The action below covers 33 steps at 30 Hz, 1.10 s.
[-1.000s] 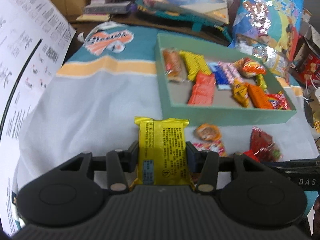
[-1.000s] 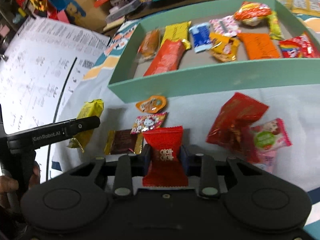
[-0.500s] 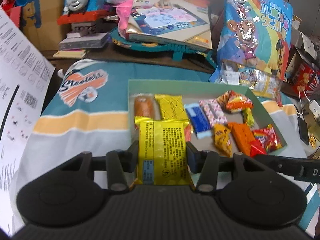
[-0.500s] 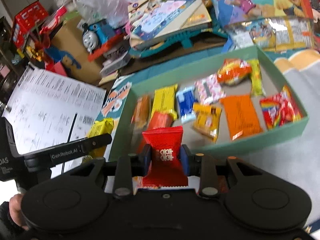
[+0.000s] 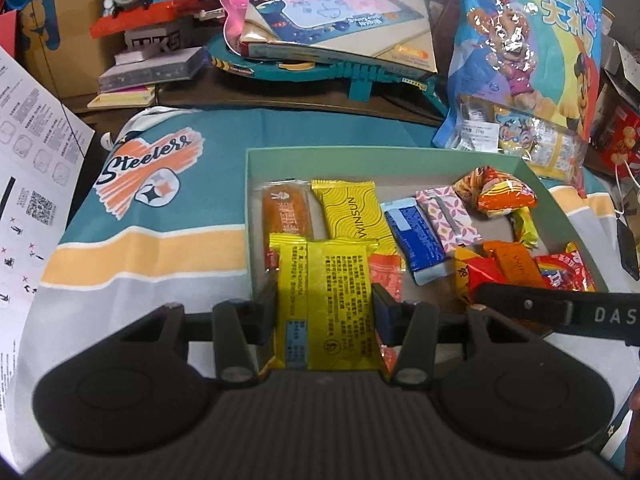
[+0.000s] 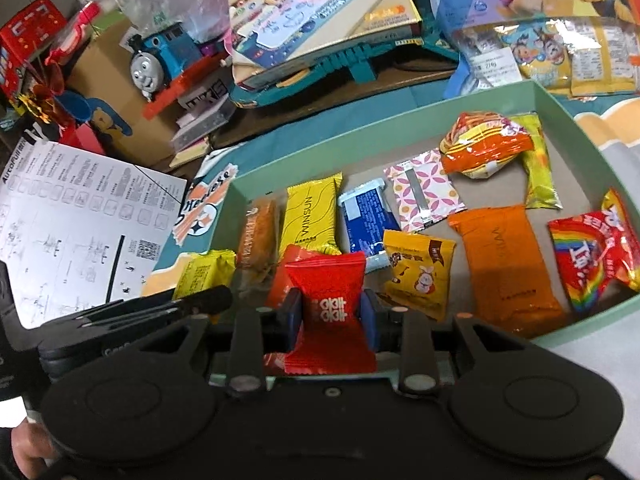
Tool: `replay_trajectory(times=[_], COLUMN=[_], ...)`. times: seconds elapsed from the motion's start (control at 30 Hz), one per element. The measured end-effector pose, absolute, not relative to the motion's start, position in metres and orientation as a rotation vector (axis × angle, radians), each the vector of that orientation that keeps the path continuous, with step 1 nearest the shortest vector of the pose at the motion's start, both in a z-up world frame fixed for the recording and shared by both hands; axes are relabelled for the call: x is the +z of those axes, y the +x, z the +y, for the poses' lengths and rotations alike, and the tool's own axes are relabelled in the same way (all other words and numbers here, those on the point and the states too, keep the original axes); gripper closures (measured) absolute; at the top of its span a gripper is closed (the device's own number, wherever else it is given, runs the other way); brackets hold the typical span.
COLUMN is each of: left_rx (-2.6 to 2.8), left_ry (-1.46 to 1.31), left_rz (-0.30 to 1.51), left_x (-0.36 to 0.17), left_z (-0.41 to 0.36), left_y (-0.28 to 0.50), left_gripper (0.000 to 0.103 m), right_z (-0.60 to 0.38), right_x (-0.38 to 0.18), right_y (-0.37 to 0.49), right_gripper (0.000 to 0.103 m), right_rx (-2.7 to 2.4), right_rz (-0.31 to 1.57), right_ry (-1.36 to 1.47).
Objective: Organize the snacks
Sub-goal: 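Carry both packets into the green tray and open both tools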
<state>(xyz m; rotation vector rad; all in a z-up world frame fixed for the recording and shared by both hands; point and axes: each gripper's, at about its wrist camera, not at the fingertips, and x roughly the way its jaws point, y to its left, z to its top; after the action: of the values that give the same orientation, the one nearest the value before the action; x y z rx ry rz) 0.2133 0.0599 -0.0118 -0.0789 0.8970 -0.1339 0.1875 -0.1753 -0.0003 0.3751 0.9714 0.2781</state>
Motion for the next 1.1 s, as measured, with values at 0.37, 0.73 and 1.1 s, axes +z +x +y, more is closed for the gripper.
replay_trajectory(times=[0.37, 0.73, 1.1], left_rx=[-0.121, -0.062, -0.082], left_ry=[-0.052, -0.068, -0.067], left_rz=[0.896, 0.856, 0.858], left_x=[-0.015, 0.001, 0.011], left_z=[0.056, 0.057, 0.047], left_y=[0.218, 0.199, 0.164], left_gripper=[0.039, 0.0, 0.0], right_z=[-0.173, -0.192, -0.2], right_x=[-0.006, 0.02, 0.032], right_y=[0.201, 0.175, 0.13], right_gripper=[0.068, 0.0, 0.0], right_rx=[0.292, 0.244, 0.225], right_rz=[0.969, 0.881, 0.895], right_ry=[0.417, 0.422, 0.388])
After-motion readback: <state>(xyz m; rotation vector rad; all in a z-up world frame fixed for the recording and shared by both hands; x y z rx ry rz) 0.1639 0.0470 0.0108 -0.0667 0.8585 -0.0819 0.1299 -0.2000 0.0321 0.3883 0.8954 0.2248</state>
